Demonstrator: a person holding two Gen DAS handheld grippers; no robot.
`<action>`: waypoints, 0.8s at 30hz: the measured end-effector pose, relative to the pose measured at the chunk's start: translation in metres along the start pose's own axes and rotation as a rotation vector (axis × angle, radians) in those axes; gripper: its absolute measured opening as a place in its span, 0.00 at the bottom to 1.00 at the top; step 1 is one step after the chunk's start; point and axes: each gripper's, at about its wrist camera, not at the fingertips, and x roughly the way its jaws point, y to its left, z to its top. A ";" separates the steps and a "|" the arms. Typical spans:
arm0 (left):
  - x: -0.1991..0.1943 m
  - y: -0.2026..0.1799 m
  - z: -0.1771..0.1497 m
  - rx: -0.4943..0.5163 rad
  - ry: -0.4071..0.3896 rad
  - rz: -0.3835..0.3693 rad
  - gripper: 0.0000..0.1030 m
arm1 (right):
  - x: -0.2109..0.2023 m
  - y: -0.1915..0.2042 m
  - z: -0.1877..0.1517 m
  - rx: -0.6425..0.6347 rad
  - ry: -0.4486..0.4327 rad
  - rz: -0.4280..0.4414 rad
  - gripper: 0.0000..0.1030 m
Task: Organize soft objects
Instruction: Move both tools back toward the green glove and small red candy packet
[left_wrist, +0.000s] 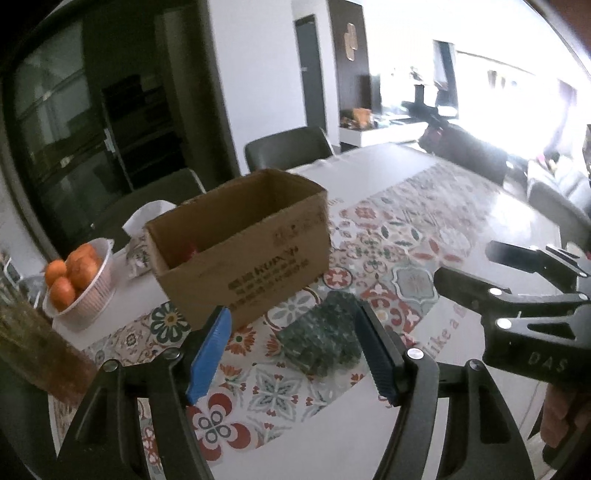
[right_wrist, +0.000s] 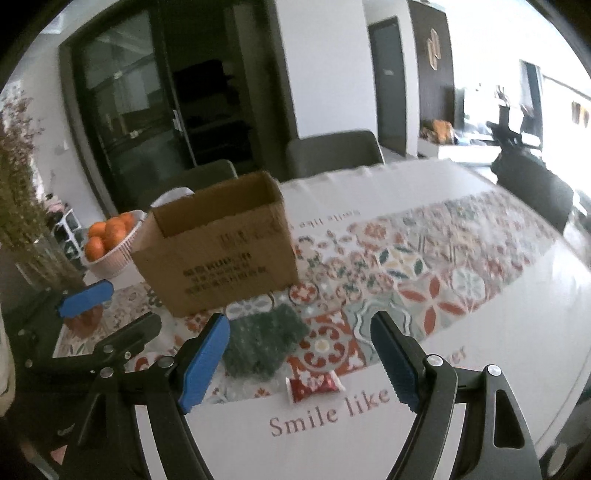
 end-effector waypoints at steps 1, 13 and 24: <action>0.004 -0.001 -0.002 0.014 0.005 -0.003 0.67 | 0.002 -0.001 -0.003 0.008 0.007 -0.001 0.78; 0.046 -0.010 -0.030 0.161 0.068 -0.080 0.67 | 0.046 -0.001 -0.044 0.015 0.123 -0.030 0.77; 0.092 -0.009 -0.045 0.248 0.131 -0.177 0.67 | 0.093 -0.005 -0.063 -0.018 0.286 -0.049 0.77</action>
